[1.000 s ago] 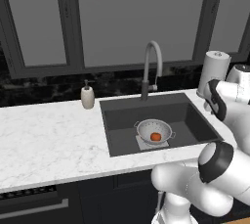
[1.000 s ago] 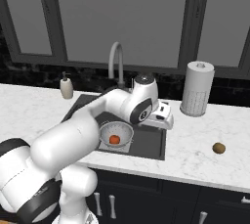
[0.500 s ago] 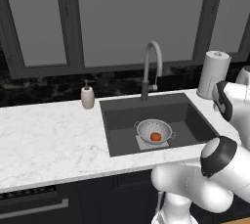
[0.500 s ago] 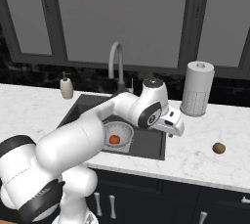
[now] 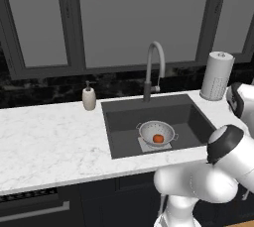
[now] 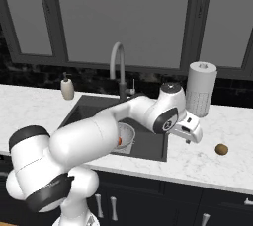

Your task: Put the colander in the sink, put the kiwi, orange in the colander, and turn on the sink faucet and pour water over the colander.

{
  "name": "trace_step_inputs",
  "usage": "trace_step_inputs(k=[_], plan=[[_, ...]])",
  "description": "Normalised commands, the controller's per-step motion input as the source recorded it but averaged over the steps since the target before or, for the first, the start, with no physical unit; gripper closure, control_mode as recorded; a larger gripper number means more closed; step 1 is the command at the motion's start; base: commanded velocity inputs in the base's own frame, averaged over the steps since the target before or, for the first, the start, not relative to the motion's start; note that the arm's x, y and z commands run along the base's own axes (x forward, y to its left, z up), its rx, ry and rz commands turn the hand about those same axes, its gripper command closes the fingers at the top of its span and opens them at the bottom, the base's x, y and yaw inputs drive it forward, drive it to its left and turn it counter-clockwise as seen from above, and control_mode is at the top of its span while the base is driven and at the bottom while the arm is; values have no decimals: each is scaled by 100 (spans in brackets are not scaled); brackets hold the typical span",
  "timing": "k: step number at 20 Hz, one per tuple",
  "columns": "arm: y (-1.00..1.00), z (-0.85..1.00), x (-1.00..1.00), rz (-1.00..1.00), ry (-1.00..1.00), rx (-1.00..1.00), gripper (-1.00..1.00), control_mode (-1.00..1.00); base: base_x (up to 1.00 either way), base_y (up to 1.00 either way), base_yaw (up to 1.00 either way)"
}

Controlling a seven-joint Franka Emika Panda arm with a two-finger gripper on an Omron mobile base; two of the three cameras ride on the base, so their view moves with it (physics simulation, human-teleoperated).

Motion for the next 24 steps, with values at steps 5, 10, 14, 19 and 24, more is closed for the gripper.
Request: trace_step_inputs(k=[5,10,14,19,24], plan=[[-42,0,0,-7,2,0,-100,-100,0,0,0],[-43,0,0,0,2,0,-100,-100,0,0,0],[-44,0,0,0,0,0,-100,-100,0,0,0],[-43,-8,2,0,0,0,-100,-100,0,0,0],[-15,-5,1,0,0,0,-100,-100,0,0,0]])
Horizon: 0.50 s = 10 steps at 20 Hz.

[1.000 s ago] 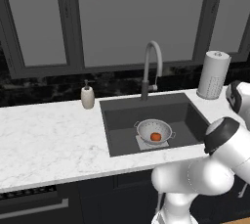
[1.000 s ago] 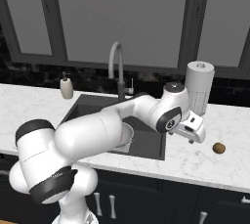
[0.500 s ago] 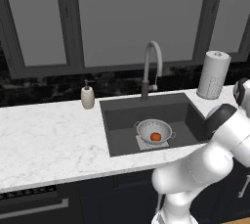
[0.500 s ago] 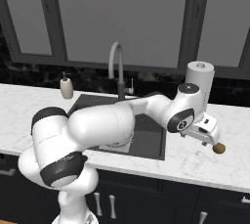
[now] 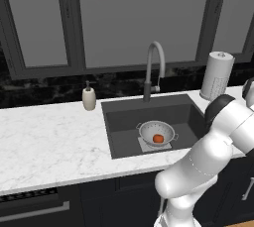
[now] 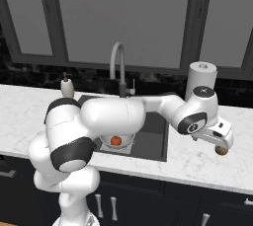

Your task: Put the colander in the sink, put the kiwi, orange in the colander, and turn on the sink faucet and pour water over the colander.

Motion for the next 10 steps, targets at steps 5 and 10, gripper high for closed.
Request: trace_step_inputs(k=[5,10], plan=[[0,-20,20,0,0,0,-100,-100,0,0,0],[-1,-17,9,0,0,0,-100,-100,0,0,0]])
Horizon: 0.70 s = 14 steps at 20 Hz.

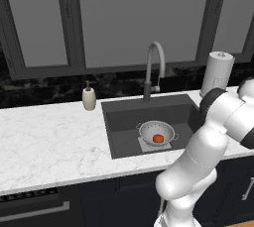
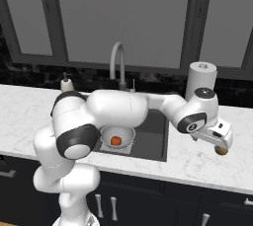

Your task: Put the colander in the sink, put the kiwi, orange in the colander, and turn on the sink faucet and pour water over the colander.

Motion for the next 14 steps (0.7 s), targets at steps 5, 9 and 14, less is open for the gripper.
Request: trace_step_inputs(k=[5,9,14], plan=[[-8,-16,13,0,0,1,-100,-100,0,0,0],[-5,-21,13,0,0,0,-100,-100,0,0,0],[-4,-15,6,0,0,0,-100,-100,0,0,0]])
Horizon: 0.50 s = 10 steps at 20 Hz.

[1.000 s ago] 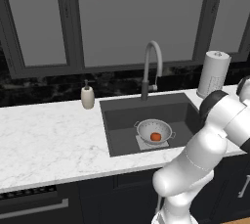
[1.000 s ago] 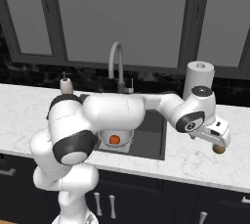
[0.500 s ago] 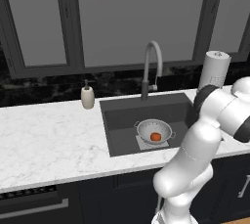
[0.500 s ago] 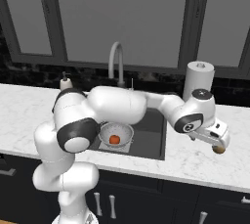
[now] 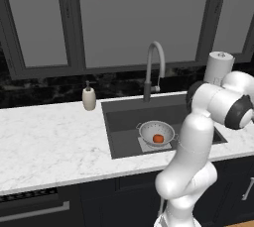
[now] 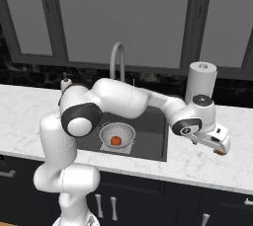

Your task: Put the colander in the sink, put the kiwi, orange in the colander, and turn on the sink faucet and pour water over the colander.

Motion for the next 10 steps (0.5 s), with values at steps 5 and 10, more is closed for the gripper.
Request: trace_step_inputs(k=[5,10], plan=[[-9,-2,5,0,0,1,-100,-100,0,0,0],[-12,-2,13,0,0,1,-100,-100,0,0,0]])
